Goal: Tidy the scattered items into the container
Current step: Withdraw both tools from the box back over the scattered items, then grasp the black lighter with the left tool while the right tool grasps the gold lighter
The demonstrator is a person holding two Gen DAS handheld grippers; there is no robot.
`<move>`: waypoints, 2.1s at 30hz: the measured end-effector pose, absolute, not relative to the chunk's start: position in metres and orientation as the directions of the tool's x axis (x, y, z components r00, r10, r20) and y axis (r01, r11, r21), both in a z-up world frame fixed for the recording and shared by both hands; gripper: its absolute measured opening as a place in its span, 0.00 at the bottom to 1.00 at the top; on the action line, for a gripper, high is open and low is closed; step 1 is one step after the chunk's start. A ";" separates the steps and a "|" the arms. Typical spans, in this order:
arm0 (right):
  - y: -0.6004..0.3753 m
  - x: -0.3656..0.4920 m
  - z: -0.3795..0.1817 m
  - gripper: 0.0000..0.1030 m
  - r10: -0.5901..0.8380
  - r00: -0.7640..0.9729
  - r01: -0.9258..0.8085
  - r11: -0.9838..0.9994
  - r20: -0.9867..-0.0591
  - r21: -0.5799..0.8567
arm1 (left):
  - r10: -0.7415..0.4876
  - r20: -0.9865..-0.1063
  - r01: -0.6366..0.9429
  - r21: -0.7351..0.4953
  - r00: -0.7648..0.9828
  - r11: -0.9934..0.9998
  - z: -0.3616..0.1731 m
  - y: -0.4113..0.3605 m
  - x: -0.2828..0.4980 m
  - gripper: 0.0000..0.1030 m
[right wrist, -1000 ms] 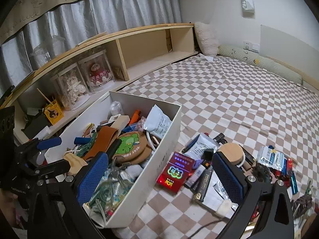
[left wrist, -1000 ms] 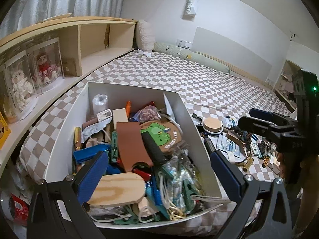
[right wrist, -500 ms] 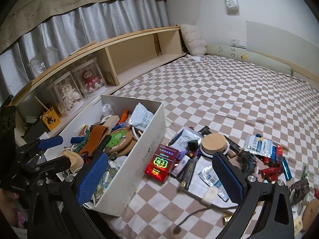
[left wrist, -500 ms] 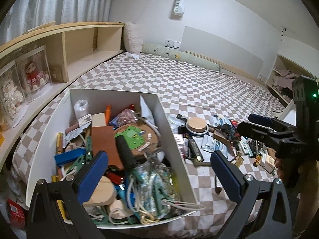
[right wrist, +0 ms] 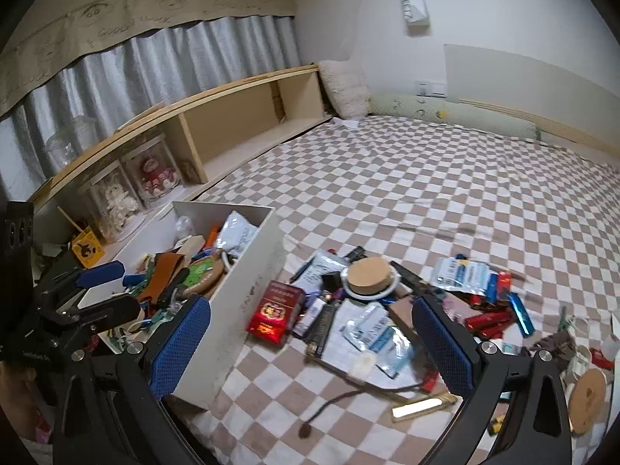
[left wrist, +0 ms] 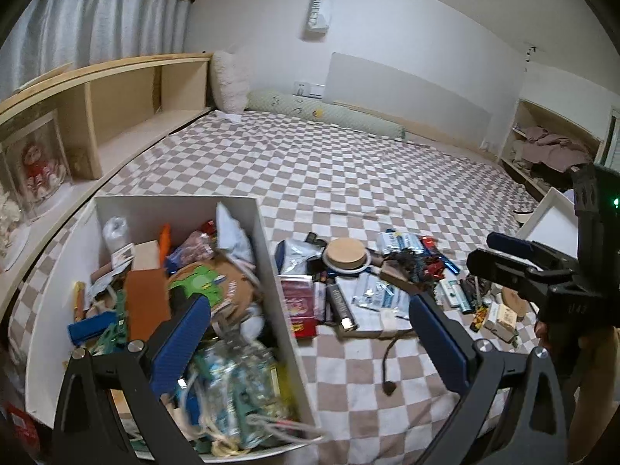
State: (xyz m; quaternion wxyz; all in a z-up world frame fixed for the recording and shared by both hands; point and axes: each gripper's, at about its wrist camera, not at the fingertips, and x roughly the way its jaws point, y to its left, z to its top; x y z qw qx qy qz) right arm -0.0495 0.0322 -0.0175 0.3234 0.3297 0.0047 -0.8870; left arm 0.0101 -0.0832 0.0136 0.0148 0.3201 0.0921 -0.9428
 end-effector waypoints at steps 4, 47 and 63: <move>0.055 -0.053 -0.019 1.00 -0.544 -0.596 0.542 -0.815 -0.590 0.205 | 0.054 -0.609 0.058 -0.162 -0.792 -0.985 0.013 -0.066 0.000 1.00; 0.118 -0.085 -0.180 1.00 -0.417 -0.476 0.484 -0.859 -0.774 0.165 | 0.097 -0.778 0.034 -0.150 -0.621 -0.988 -0.115 0.011 -0.100 0.71; 0.099 -0.094 -0.201 1.00 -0.409 -0.433 0.548 -0.827 -0.803 0.125 | 0.014 -0.801 0.108 -0.098 -0.599 -0.989 -0.149 0.005 -0.119 0.48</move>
